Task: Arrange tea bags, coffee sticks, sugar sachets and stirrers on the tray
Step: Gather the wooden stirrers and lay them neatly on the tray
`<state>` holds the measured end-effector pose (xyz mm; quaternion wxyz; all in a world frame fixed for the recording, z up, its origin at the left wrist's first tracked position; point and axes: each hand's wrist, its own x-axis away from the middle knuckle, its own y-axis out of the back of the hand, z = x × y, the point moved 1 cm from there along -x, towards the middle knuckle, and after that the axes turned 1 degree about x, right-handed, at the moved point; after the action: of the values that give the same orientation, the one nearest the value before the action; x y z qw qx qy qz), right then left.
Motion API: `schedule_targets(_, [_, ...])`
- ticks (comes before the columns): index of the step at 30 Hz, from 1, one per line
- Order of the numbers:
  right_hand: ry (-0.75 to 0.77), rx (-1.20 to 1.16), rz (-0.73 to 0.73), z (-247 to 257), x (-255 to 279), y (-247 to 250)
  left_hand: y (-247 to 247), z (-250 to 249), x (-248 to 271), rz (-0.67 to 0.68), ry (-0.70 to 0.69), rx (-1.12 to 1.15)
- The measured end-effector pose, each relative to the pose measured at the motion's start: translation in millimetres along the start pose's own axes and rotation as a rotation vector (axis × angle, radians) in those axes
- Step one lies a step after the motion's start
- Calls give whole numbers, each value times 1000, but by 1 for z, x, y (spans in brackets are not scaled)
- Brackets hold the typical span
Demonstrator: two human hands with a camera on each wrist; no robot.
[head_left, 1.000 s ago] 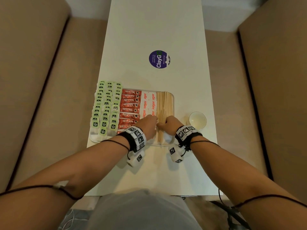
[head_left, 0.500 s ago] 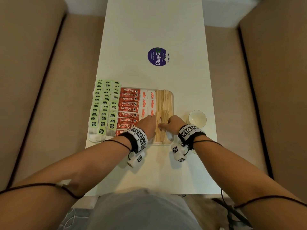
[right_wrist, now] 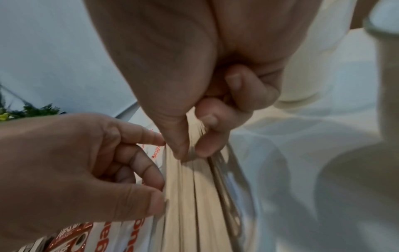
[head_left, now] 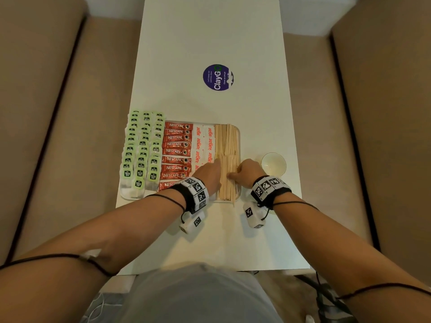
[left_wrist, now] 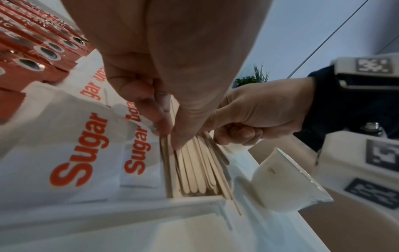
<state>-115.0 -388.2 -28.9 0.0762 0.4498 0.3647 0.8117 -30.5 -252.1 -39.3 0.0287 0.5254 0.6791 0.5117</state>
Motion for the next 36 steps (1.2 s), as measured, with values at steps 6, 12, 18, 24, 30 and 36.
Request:
schedule_targets(6, [8,71,-99,-4,14,2,1,-2,0,24,-11,33])
schedule_targets(12, [30,155,-53,-12,31,-11,3,2,7,54,-29,-29])
schedule_targets(18, [42,204,31,-10,38,-28,3,2,10,77,-27,-106])
schedule_targets(24, [-22,196,-32,-6,27,-25,2,0,9,56,2,-72])
schedule_targets(30, [-72,139,-19,-8,21,-20,1,-2,5,36,-1,-11])
schedule_targets(36, [-88,101,-27,-9,23,-21,-4,-3,-1,42,9,14])
